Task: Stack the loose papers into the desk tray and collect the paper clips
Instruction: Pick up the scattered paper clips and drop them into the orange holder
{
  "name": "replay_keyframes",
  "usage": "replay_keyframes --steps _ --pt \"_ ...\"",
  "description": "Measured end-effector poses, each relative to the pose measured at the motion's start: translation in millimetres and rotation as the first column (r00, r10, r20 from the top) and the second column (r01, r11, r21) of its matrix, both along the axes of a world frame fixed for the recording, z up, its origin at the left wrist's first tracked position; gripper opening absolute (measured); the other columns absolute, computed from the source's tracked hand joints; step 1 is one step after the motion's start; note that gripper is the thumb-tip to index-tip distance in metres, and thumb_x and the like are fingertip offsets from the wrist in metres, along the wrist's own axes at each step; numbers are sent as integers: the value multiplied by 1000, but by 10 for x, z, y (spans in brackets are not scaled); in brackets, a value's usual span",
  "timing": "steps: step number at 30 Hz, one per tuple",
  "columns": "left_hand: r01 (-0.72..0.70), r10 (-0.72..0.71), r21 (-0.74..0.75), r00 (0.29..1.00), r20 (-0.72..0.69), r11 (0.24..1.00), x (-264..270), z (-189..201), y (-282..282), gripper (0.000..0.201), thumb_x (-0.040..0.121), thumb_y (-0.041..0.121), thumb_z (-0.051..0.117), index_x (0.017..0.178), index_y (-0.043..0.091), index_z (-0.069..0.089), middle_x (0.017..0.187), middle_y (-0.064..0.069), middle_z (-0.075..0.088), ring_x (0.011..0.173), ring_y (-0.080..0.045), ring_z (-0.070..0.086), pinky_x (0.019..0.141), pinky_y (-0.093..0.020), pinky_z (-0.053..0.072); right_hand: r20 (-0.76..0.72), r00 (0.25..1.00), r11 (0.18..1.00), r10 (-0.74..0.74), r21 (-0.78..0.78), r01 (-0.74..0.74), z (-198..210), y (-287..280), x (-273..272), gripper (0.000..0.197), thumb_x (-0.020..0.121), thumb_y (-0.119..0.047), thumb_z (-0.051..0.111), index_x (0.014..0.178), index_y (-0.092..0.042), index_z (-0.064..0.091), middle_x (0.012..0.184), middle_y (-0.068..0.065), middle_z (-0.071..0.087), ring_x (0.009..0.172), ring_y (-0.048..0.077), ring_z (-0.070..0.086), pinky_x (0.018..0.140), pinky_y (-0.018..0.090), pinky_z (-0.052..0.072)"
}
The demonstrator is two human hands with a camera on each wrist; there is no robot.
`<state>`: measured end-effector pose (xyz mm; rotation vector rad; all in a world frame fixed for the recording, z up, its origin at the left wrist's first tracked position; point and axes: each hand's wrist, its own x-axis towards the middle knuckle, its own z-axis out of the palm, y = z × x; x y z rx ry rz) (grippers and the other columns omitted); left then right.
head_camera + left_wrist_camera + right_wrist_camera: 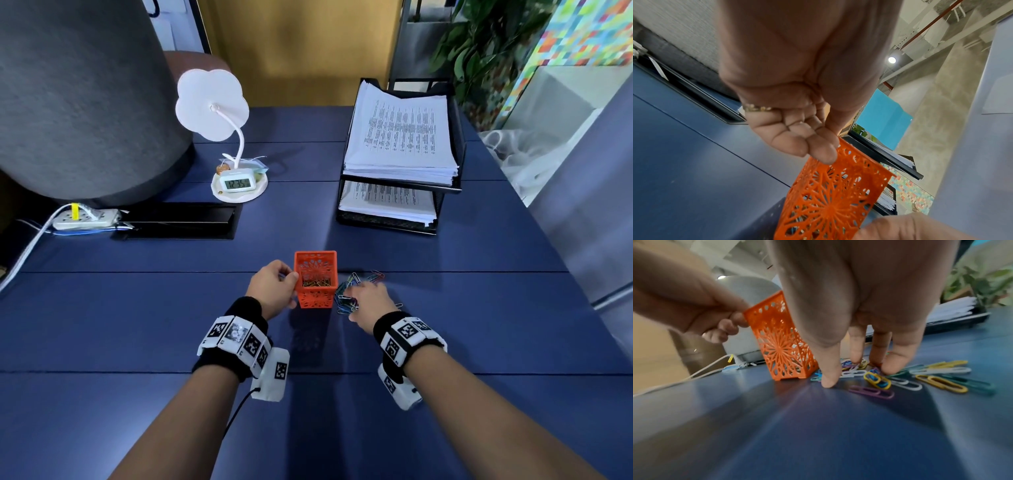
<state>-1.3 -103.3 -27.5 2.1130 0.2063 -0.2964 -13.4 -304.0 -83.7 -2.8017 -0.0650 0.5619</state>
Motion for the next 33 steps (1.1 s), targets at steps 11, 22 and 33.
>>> replay_keyframes --steps 11,22,33 --pt "15 -15 8 1000 2 1000 1 5 3 15 96 19 50 82 13 51 62 -3 62 43 -15 58 41 -17 38 63 947 930 -314 222 293 134 -147 0 29 82 -1 47 85 -18 70 102 8 67 99 31 62 85 29 50" --pt "3 -3 -12 1000 -6 1000 17 -6 -42 17 96 19 50 79 15 50 65 -4 63 41 -12 57 39 -17 38 148 860 670 -488 695 261 889 129 207 15 80 -11 66 94 -11 70 78 0 64 71 11 59 74 24 49" --pt "-8 8 -25 1000 -5 1000 27 -25 -38 17 95 17 51 78 16 50 63 -6 63 44 -18 58 41 -20 41 146 912 846 -384 453 283 601 38 186 23 92 -11 52 106 -6 69 112 8 68 107 25 60 94 27 43"
